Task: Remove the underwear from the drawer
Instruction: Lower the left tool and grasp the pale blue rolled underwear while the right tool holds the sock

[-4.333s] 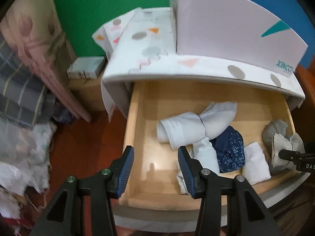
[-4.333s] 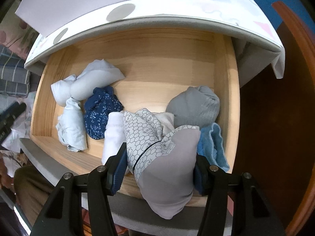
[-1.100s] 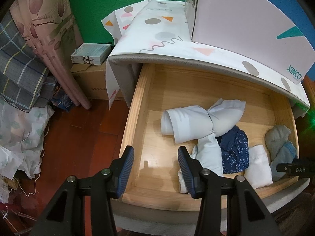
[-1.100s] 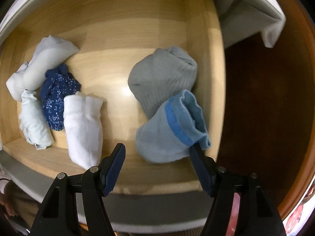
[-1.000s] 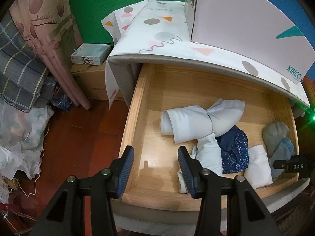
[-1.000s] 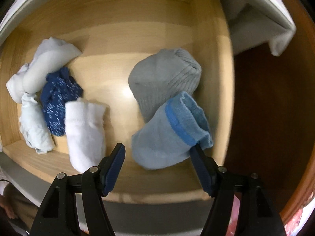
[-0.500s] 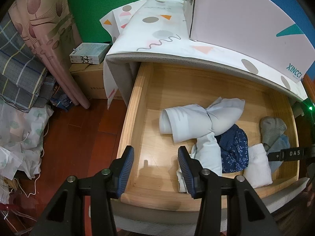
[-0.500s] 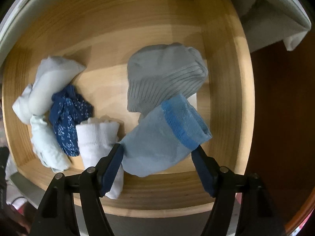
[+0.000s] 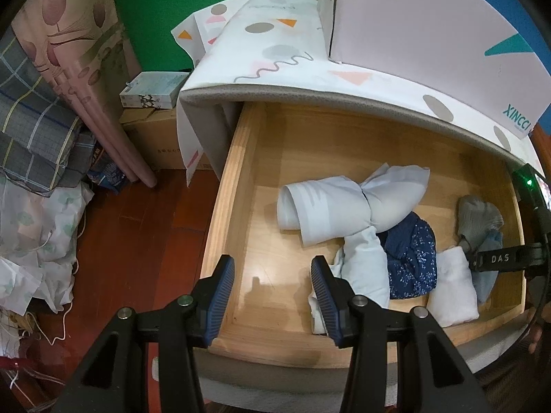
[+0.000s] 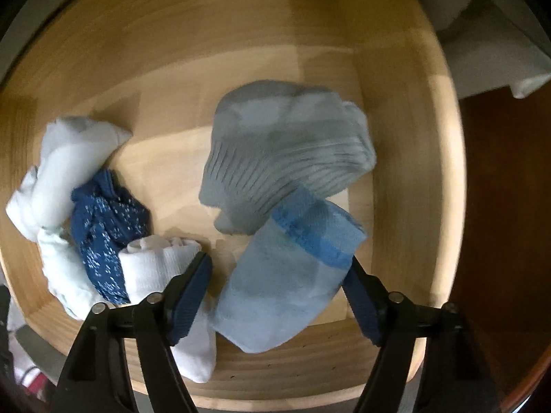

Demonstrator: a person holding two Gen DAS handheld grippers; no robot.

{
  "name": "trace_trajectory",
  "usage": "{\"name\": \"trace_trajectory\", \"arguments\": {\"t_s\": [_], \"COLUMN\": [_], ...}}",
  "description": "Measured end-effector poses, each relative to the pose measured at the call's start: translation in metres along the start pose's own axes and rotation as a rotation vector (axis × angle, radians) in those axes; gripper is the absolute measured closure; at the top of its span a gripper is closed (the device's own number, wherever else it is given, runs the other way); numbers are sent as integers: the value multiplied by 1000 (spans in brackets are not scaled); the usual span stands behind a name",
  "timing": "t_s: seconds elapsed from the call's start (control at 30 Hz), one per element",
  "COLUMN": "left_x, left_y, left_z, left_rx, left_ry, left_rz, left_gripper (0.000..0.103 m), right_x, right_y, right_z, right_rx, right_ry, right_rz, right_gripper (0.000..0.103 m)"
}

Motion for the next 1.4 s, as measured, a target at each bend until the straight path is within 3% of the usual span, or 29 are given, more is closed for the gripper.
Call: {"name": "trace_trajectory", "arguments": {"t_s": [0.13, 0.27, 0.5, 0.6, 0.77, 0.9, 1.1, 1.23, 1.4], "left_x": [-4, -8, -14, -16, -22, -23, -19, -20, -18], "left_y": [-5, -8, -19, -23, -32, -42, -50, -60, -73], "left_z": [5, 11, 19, 24, 35, 47, 74, 83, 84], "left_rx": [-21, -26, -52, -63, -122, -104, -135, -161, -122], "left_ry": [-20, -53, -85, -94, -52, -70, -40, 26, 35], "left_rz": [-29, -54, -116, -144, -214, -249, -291, -327, -338], "left_gripper": [56, 56, 56, 56, 56, 56, 56, 55, 47], "right_x": [-2, -1, -17, -21, -26, -25, -23, -23, -22], "right_y": [-11, -9, 3, 11, 20, 28, 20, 10, 14], "right_z": [1, 8, 9, 10, 17, 23, 25, 36, 42], "right_rx": [8, -1, -48, -11, -45, -84, 83, 108, 112], "right_ry": [45, 94, 159, 160, 181, 207, 157, 137, 142], "right_rz": [-31, -7, 81, 101, 135, 169, 129, 109, 106], "right_gripper": [46, 54, 56, 56, 56, 56, 56, 56, 56]}}
Point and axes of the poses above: each gripper's, at about its wrist camera, not at the fingertips, and y roughly against the way its jaws point, z to its right, x to its top, the point moved 10 cm from there along -y, roughly the way its jaws point
